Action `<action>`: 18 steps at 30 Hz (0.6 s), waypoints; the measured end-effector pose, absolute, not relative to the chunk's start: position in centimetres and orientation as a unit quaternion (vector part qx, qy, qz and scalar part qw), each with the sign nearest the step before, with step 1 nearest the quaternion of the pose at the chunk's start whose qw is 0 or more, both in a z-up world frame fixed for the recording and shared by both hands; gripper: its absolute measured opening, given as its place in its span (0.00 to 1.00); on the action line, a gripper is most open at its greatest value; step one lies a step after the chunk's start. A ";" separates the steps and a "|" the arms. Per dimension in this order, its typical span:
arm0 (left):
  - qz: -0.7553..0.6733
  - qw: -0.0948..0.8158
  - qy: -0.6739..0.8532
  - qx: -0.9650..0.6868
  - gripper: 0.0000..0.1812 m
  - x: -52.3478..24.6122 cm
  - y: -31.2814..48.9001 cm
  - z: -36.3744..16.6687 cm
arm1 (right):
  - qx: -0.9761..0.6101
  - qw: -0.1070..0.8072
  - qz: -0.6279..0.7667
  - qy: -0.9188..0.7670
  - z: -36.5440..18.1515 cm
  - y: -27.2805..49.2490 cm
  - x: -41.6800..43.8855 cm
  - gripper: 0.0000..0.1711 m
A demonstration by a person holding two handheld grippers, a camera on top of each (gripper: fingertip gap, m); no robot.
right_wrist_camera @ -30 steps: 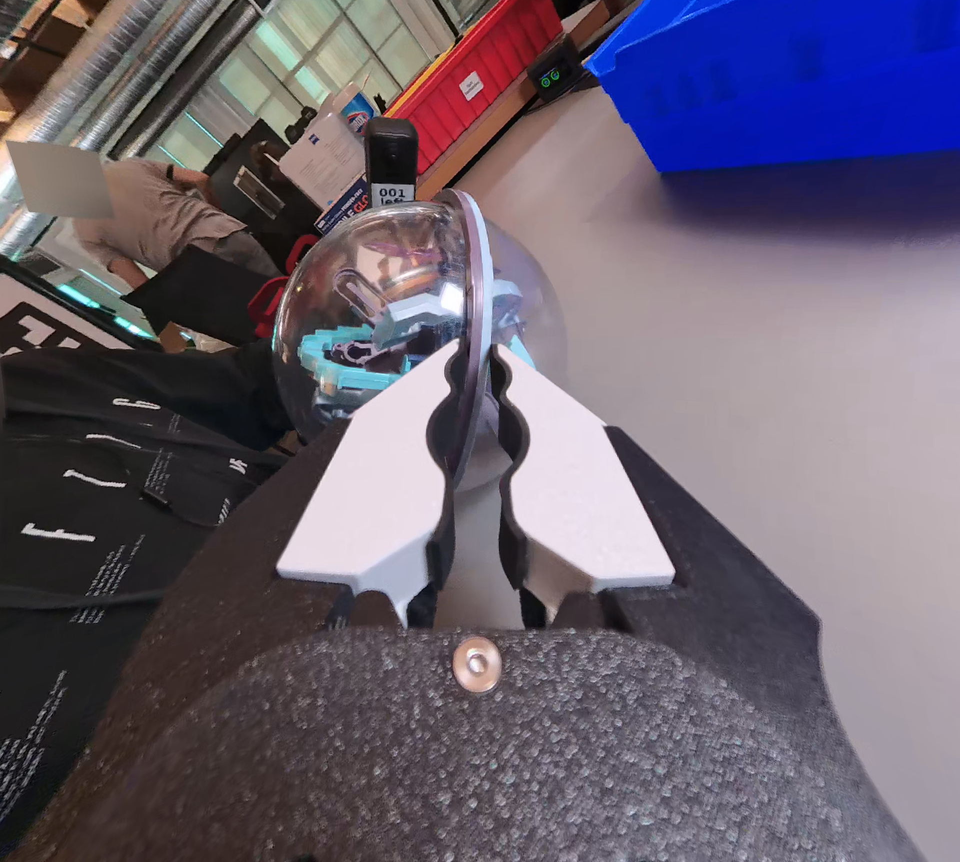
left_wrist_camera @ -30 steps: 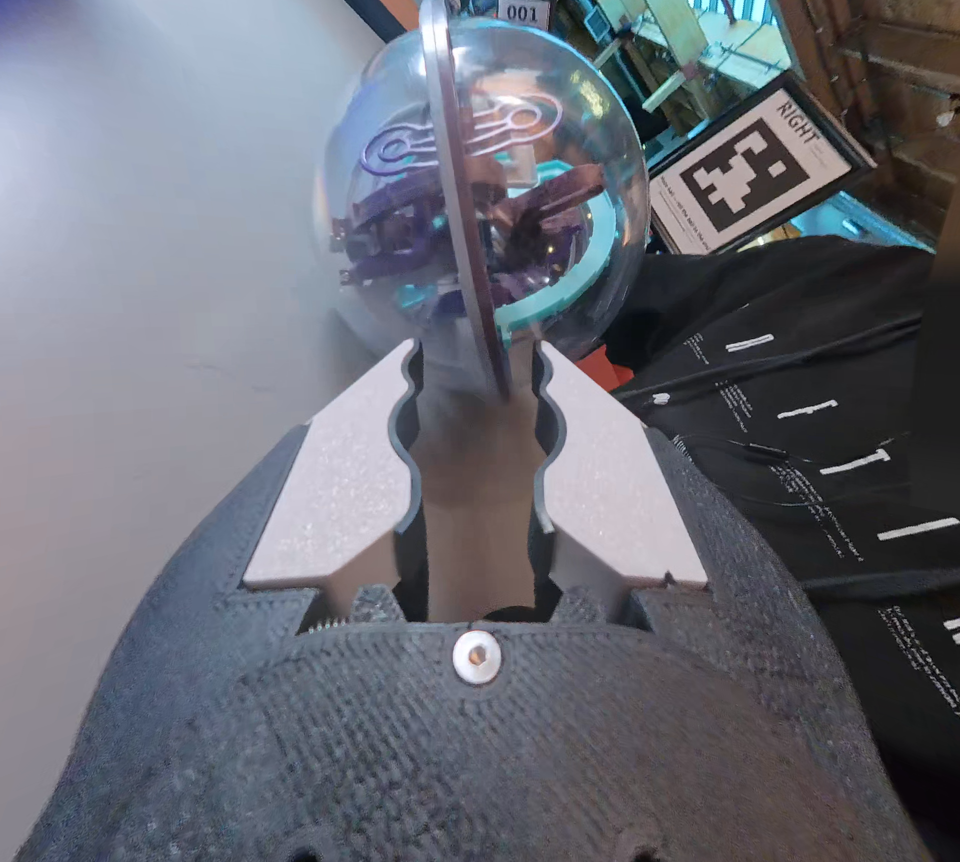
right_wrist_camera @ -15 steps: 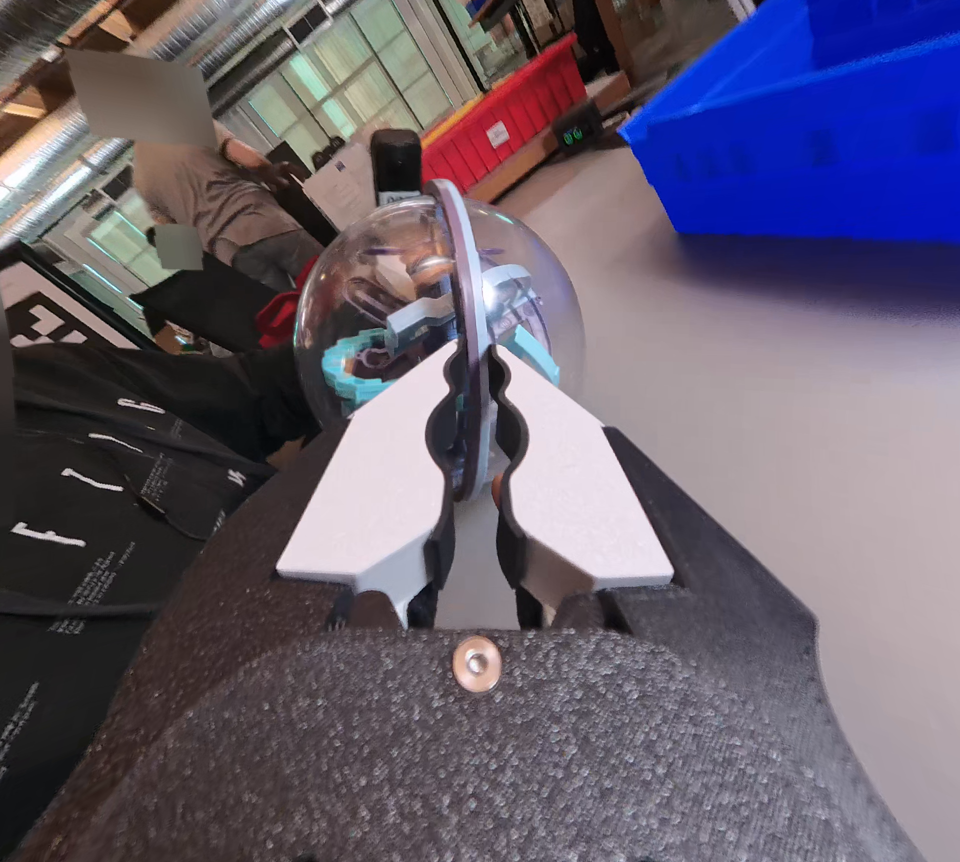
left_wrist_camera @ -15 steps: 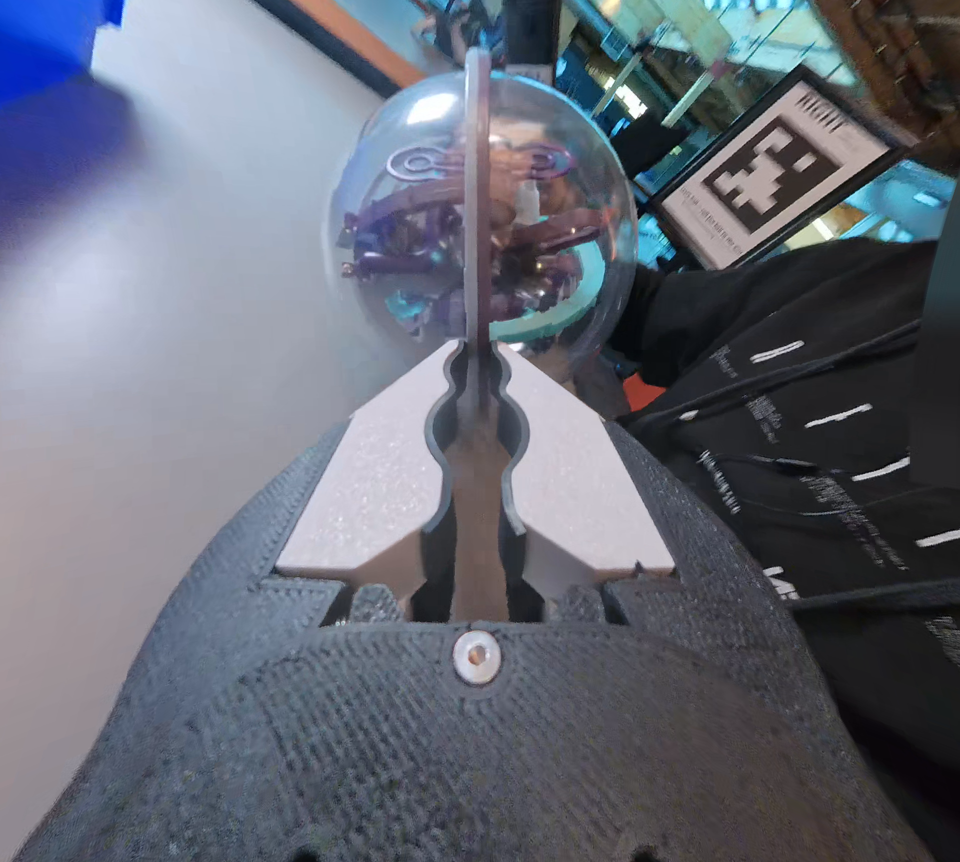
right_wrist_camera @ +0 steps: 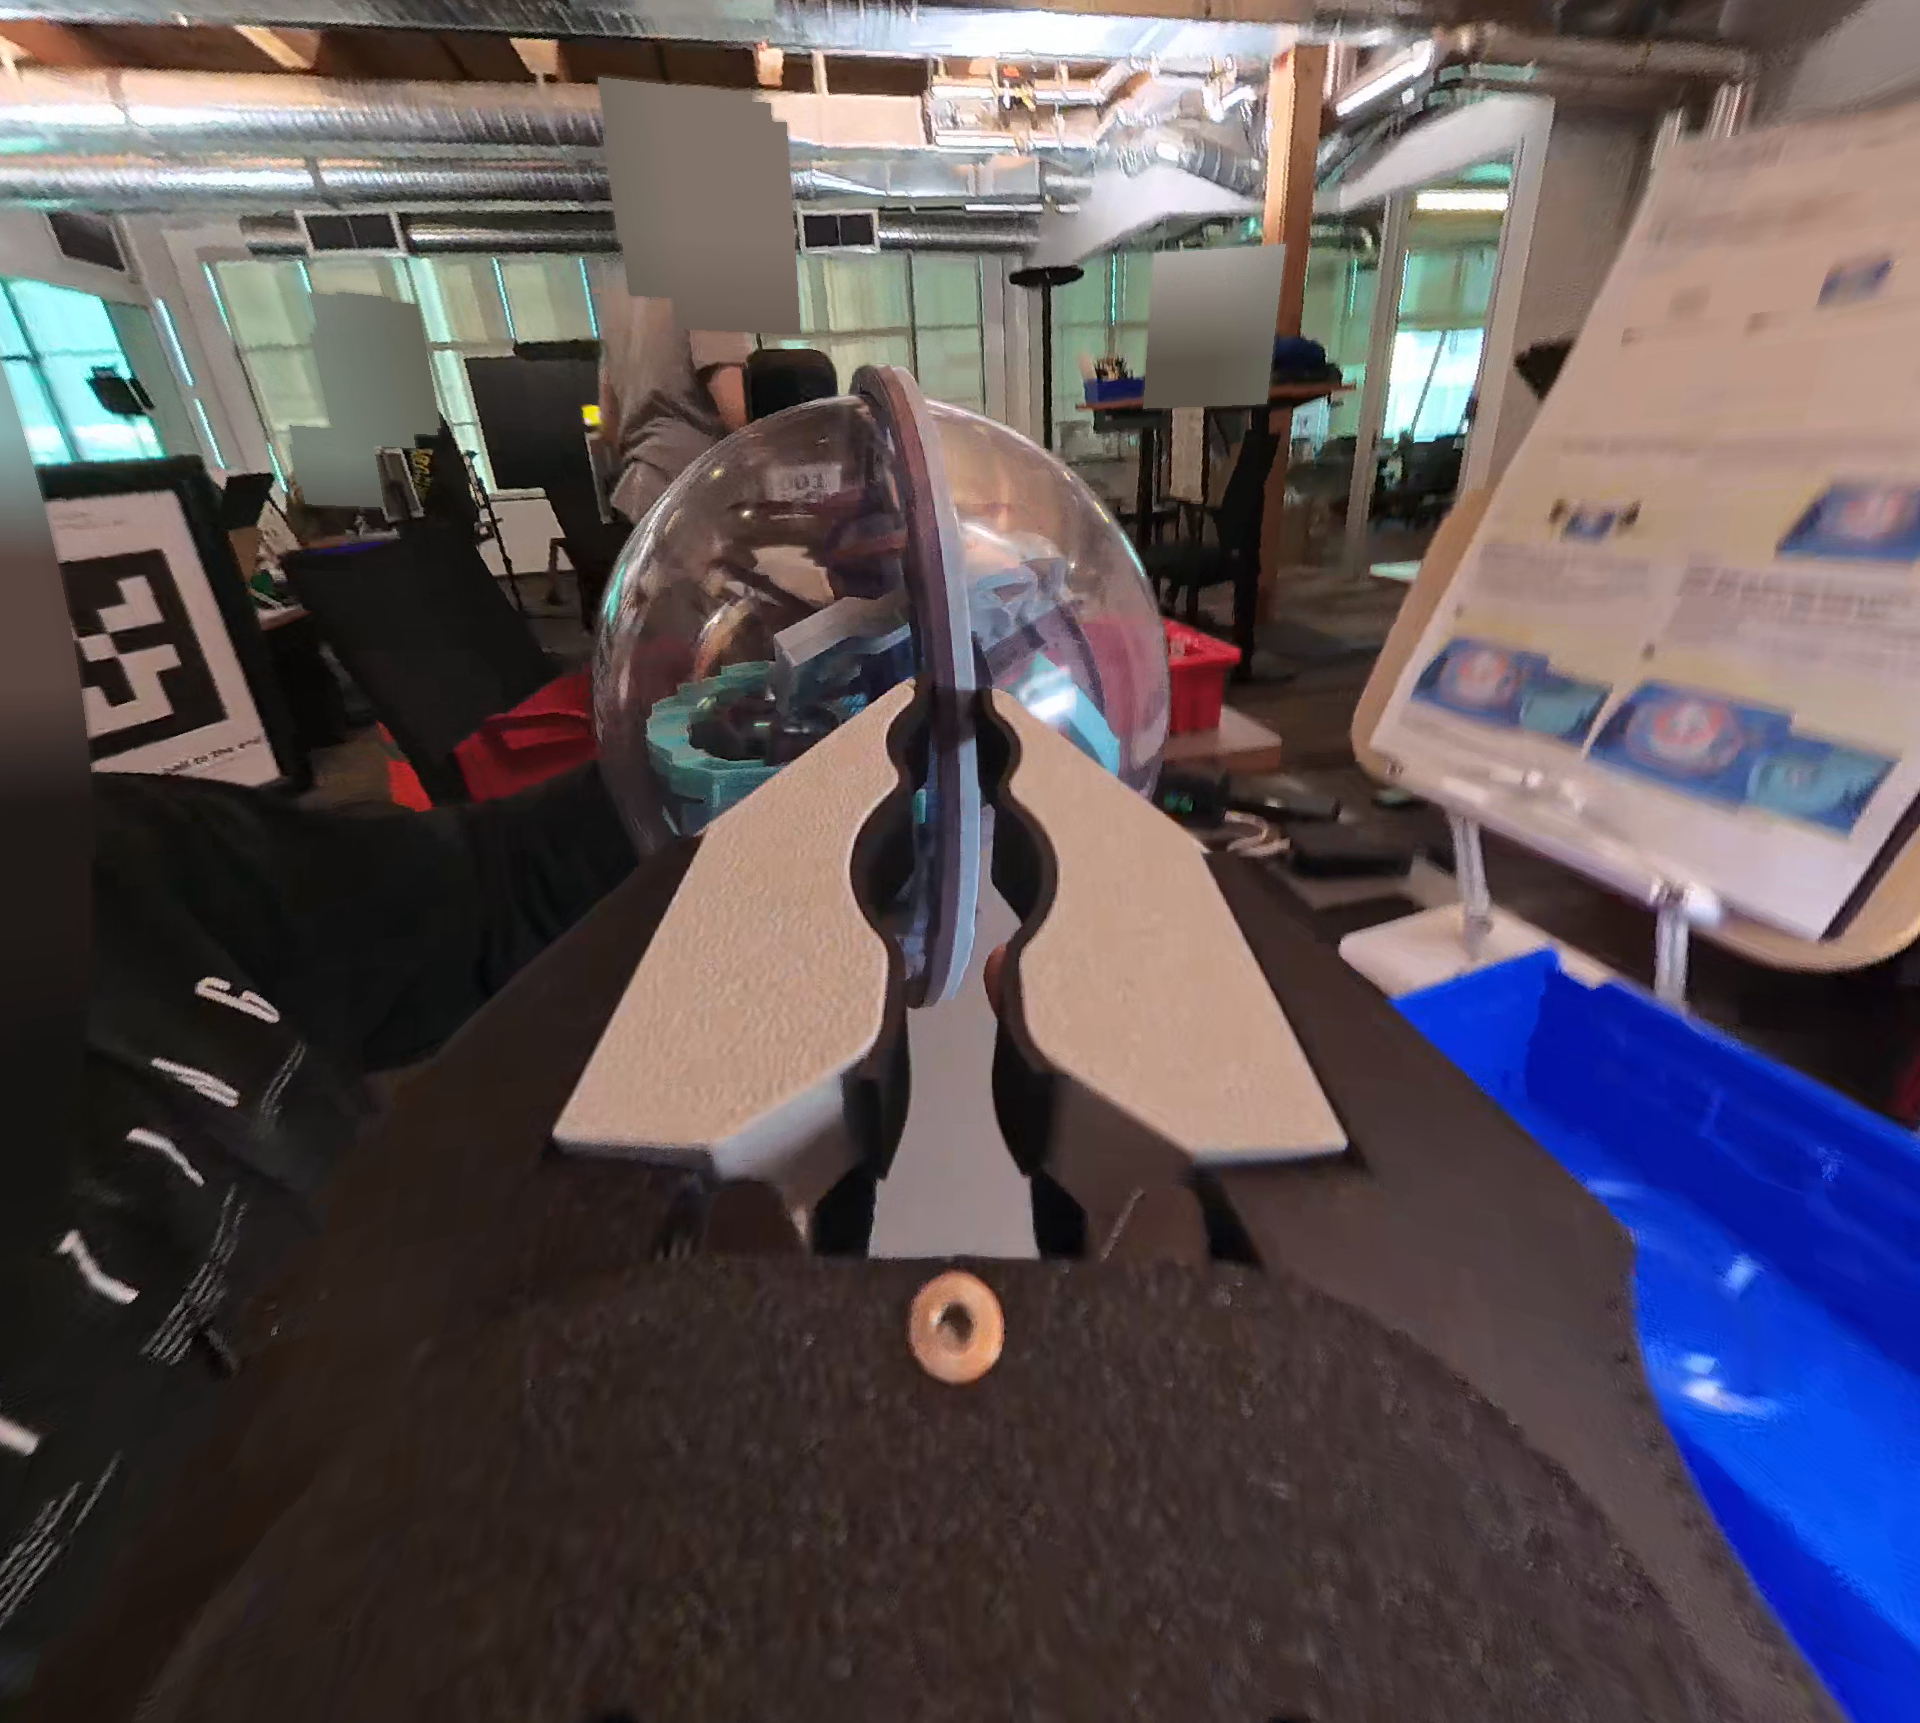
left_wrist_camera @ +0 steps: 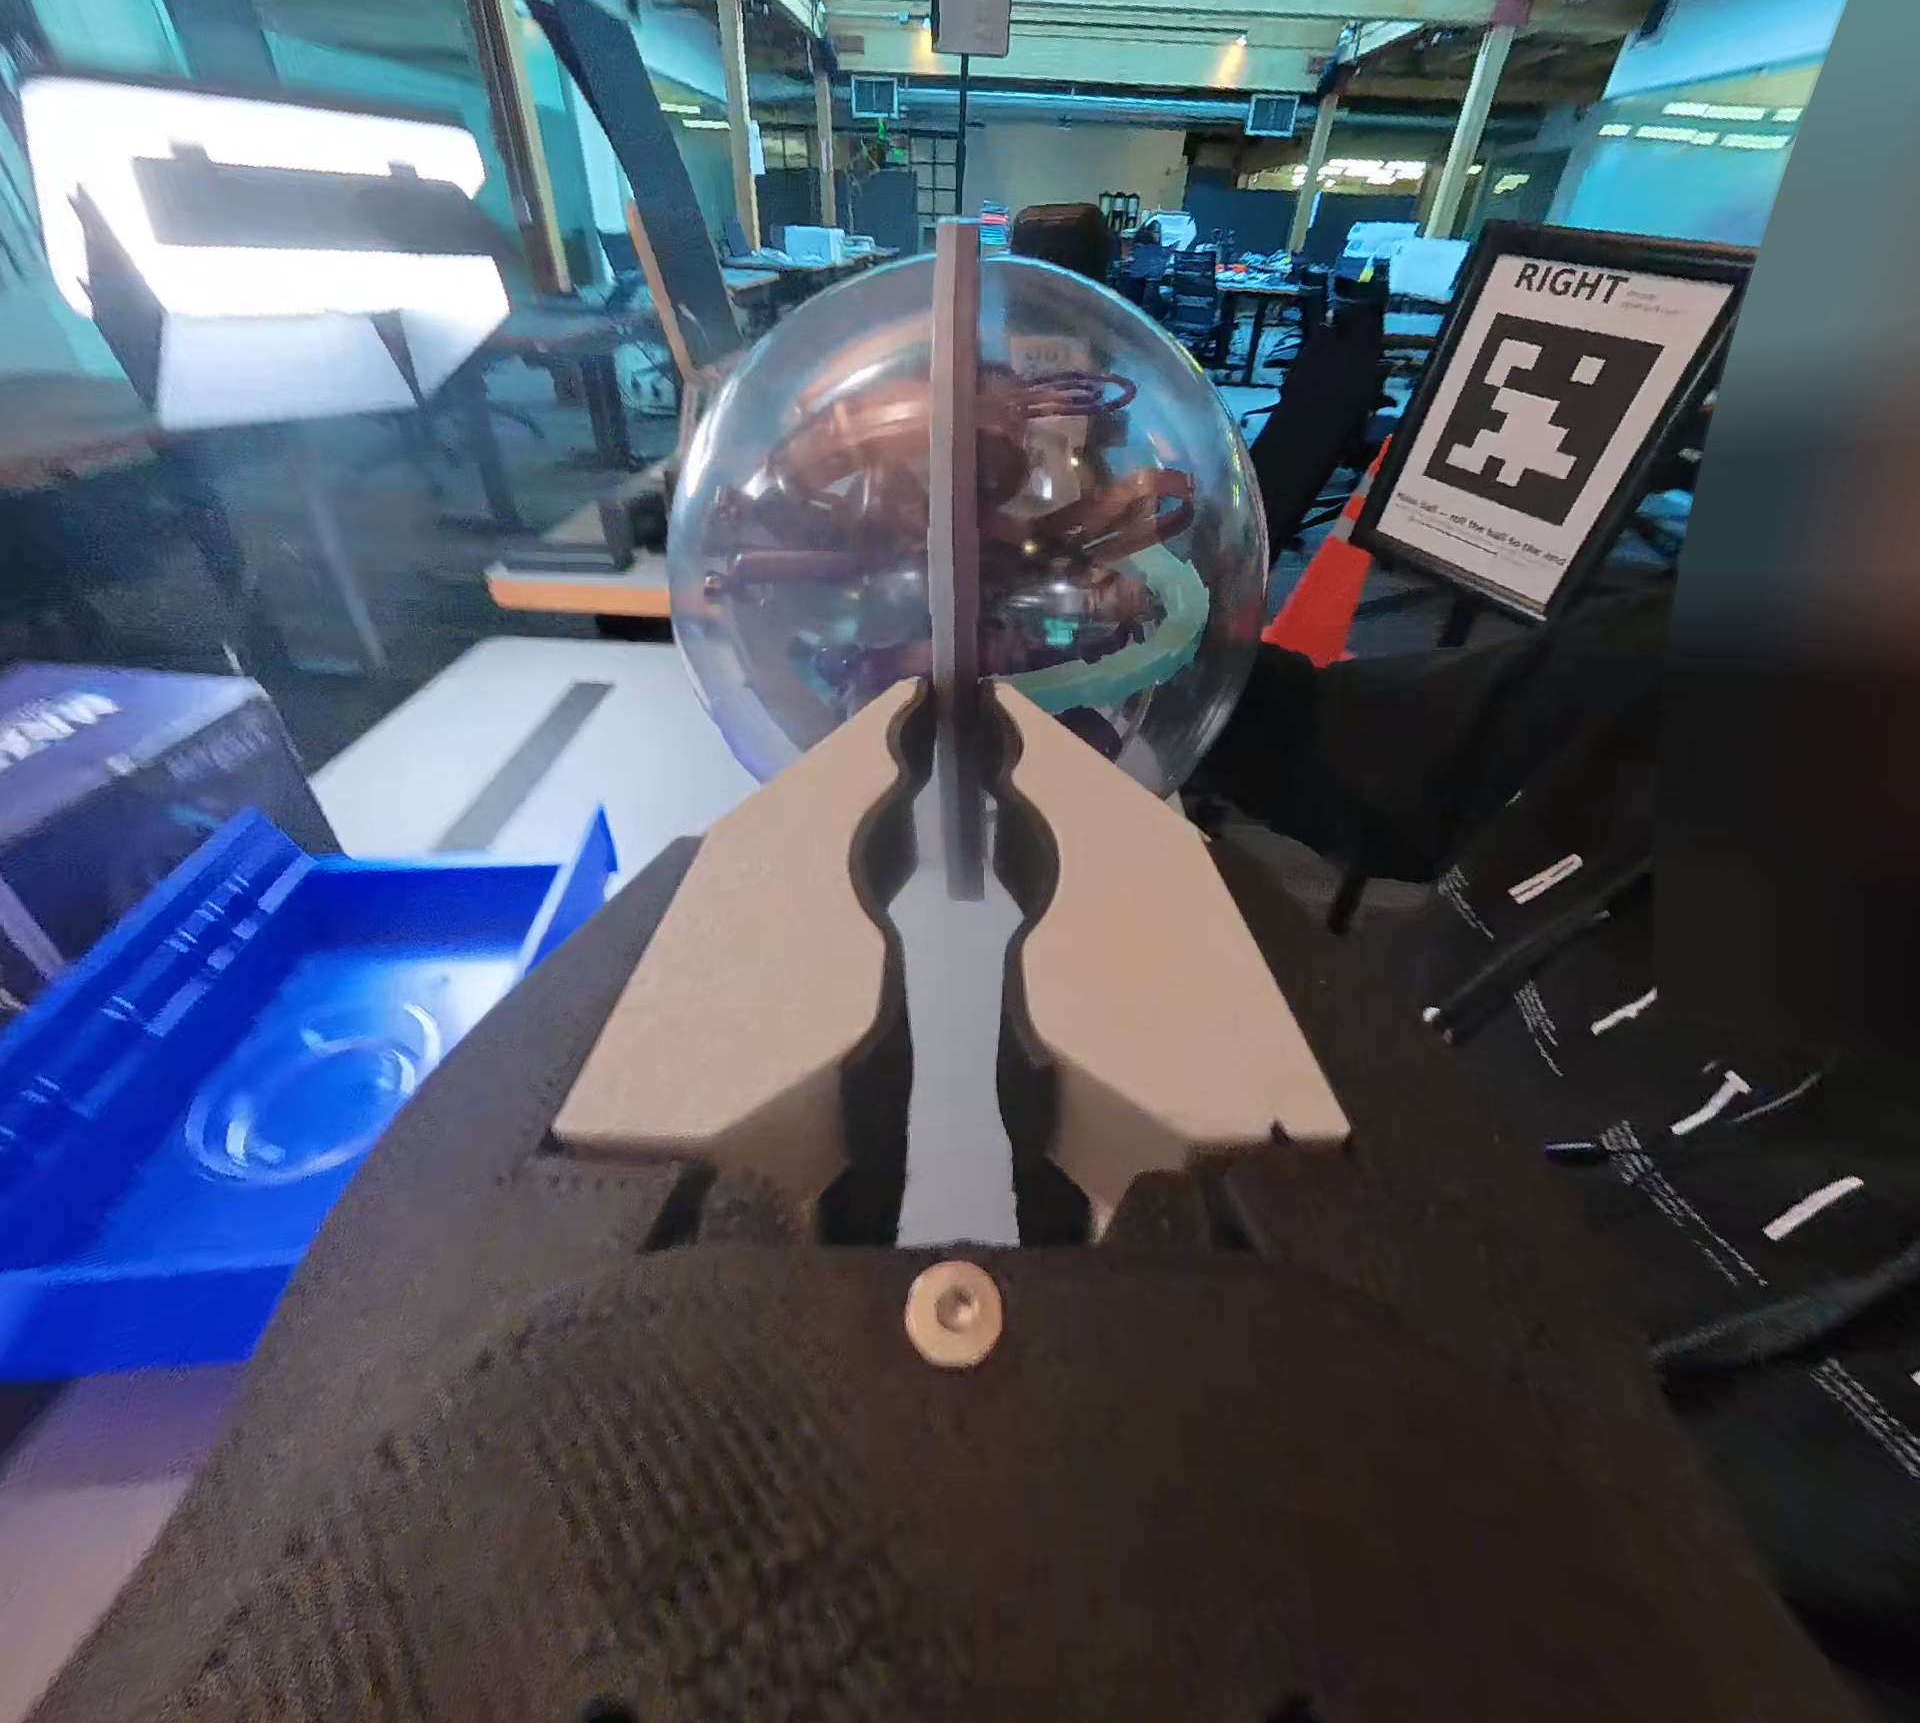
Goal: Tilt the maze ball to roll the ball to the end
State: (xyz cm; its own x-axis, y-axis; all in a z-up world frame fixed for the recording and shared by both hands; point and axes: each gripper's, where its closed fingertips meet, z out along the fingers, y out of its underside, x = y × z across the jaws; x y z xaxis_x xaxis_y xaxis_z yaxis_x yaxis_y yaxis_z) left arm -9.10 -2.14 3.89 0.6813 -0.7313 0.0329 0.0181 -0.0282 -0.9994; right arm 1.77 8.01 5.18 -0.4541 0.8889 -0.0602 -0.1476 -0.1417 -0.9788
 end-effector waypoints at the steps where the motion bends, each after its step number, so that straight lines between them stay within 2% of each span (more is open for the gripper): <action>1: -0.278 0.649 0.282 -0.649 0.03 -8.9 -2.6 5.3 | -0.335 0.402 0.665 -0.533 6.8 7.5 2.0 0.03; 8: -0.206 0.690 0.337 -0.607 0.04 -6.7 -5.8 11.4 | -0.247 0.479 0.629 -0.561 14.9 3.4 4.6 0.03; 18: -0.122 0.731 0.385 -0.551 0.04 -4.5 -9.0 15.2 | -0.164 0.555 0.574 -0.579 18.9 -0.6 7.4 0.03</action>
State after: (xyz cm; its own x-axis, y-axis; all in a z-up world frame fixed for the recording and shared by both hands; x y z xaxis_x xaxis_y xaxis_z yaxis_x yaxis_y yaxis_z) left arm -4.48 -9.02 15.17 0.6746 -0.6015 -0.4279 -0.2461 0.3633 -0.8986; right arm 7.43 -0.59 18.94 -0.3294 0.8270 0.4555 -0.4481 0.2877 -0.8464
